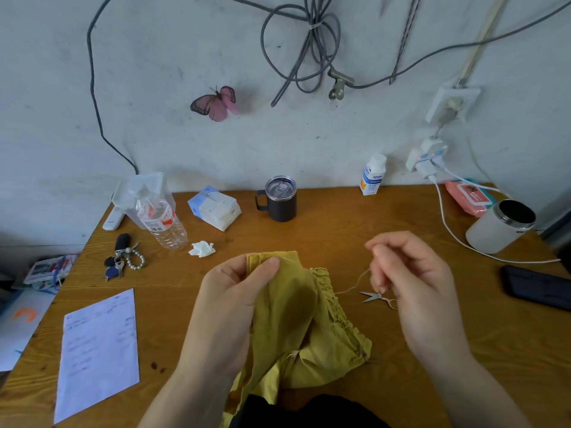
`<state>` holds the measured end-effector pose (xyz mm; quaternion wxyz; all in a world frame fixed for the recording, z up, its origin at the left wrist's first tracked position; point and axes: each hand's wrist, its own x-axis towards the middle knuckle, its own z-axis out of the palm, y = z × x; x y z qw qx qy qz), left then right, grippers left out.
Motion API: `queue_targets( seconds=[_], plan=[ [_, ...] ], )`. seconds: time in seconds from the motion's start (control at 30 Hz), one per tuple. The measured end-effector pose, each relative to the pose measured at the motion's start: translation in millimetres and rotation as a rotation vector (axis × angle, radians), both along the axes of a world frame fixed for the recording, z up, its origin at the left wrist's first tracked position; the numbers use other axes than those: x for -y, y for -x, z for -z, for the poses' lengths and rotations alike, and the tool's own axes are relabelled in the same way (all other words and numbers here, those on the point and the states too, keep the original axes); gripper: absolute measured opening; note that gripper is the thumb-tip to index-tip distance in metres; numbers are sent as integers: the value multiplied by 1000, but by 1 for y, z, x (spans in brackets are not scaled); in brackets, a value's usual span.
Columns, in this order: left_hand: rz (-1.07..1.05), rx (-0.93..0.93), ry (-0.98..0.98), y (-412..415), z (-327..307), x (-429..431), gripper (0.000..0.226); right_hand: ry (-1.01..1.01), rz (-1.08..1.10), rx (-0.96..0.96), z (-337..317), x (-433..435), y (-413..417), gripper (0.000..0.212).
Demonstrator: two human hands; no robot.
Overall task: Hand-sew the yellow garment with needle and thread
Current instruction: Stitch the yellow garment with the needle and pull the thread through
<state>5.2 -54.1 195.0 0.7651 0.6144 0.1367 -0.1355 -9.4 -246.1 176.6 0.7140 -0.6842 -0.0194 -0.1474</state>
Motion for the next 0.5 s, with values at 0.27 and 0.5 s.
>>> queue_targets(
  seconds=[0.27,0.5],
  plan=[
    [57,66,-24,6,-6,8,22,567,-87,209,-10,-31,2,18],
    [88,92,-35,7,-7,9,21,639,-73,185,-8,-32,1,22]
  ],
)
